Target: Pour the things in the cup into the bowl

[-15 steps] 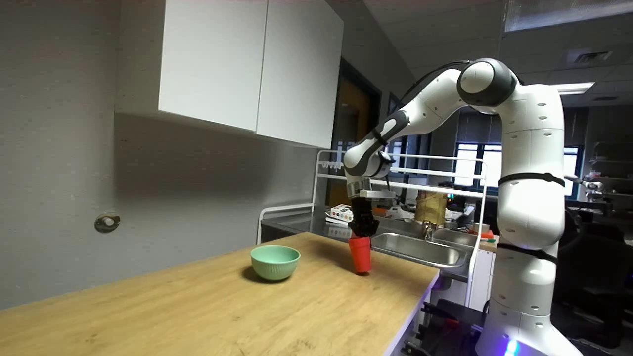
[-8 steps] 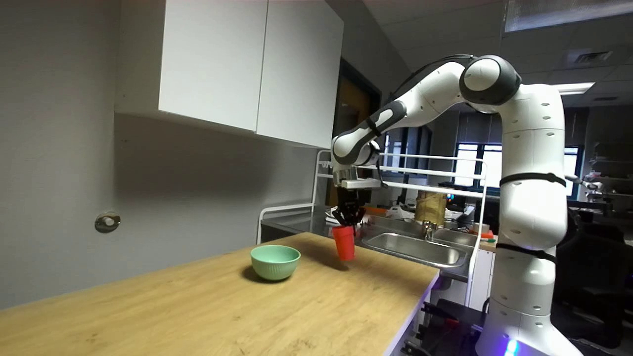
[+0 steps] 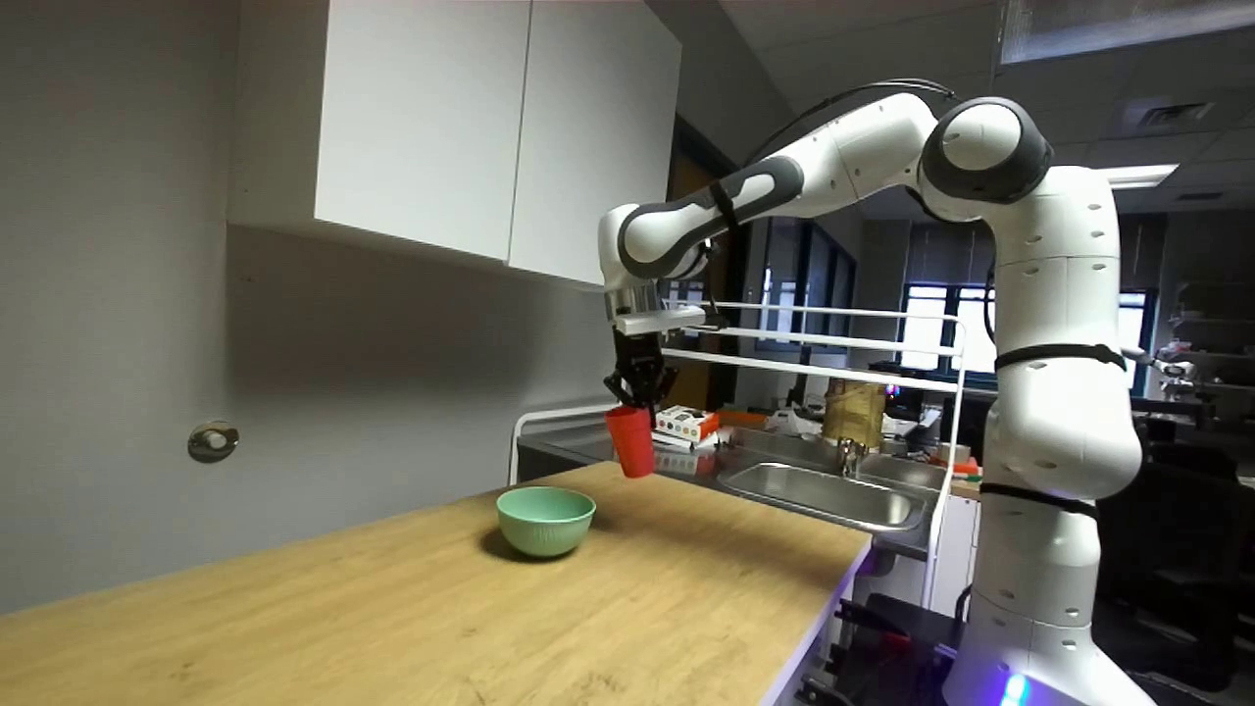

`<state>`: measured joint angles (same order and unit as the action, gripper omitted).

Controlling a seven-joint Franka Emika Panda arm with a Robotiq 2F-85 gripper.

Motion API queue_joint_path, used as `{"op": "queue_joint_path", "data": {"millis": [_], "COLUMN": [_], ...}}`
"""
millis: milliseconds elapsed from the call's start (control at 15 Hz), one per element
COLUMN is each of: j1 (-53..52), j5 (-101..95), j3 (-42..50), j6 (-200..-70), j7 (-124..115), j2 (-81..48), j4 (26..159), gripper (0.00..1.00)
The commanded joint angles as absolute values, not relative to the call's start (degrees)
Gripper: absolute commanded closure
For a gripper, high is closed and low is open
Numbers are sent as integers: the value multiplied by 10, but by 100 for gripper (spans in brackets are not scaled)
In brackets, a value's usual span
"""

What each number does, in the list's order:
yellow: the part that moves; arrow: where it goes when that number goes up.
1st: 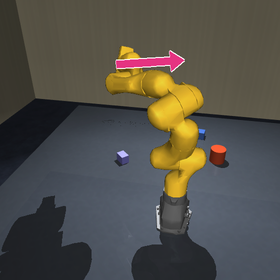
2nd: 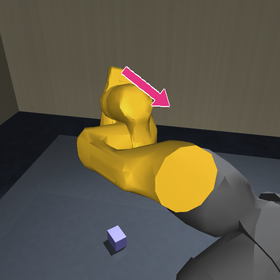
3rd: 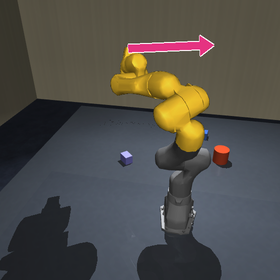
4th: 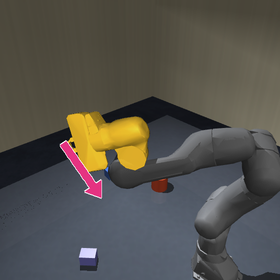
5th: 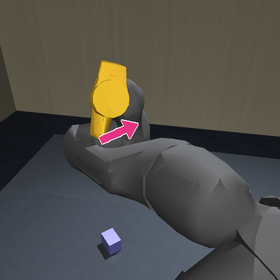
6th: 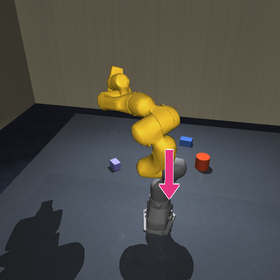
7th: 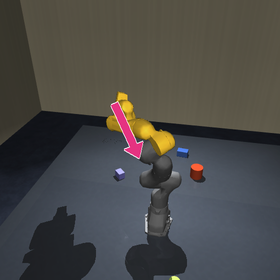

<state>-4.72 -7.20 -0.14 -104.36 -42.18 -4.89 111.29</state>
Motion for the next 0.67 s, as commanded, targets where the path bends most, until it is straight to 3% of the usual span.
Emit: {"op": "queue_joint_path", "data": {"millis": [0,600], "j1": [-85,-203], "j5": [-168,-375], "j3": [-31,-63], "j6": [-998,-813], "j7": [-550,-746], "j2": [-83,-221], "j4": [1045,920], "gripper": [98,98]}}
